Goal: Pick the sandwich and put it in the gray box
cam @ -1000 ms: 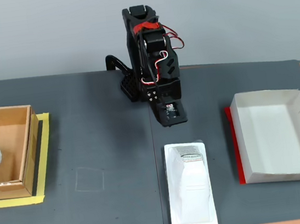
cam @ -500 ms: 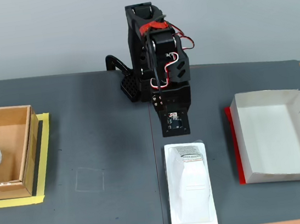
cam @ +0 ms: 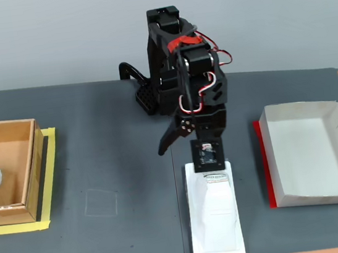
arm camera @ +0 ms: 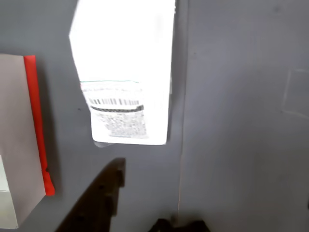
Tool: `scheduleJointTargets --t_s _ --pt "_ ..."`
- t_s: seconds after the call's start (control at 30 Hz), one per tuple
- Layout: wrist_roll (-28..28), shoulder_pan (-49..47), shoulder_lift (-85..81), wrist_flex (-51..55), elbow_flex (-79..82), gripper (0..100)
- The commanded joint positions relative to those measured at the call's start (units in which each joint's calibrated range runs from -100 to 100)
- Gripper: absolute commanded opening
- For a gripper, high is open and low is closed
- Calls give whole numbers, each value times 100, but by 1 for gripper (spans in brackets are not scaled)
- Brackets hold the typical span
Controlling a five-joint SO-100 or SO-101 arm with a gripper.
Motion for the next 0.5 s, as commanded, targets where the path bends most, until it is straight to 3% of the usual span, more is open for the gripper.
scheduleJointTargets --t_s 0.0,0.3,0.47 --pt "-33 -97 304 -27 -624 42" --pt "-465 -314 1050 -626 -796 42" --pt "-439 -411 1279 -791 -832 42"
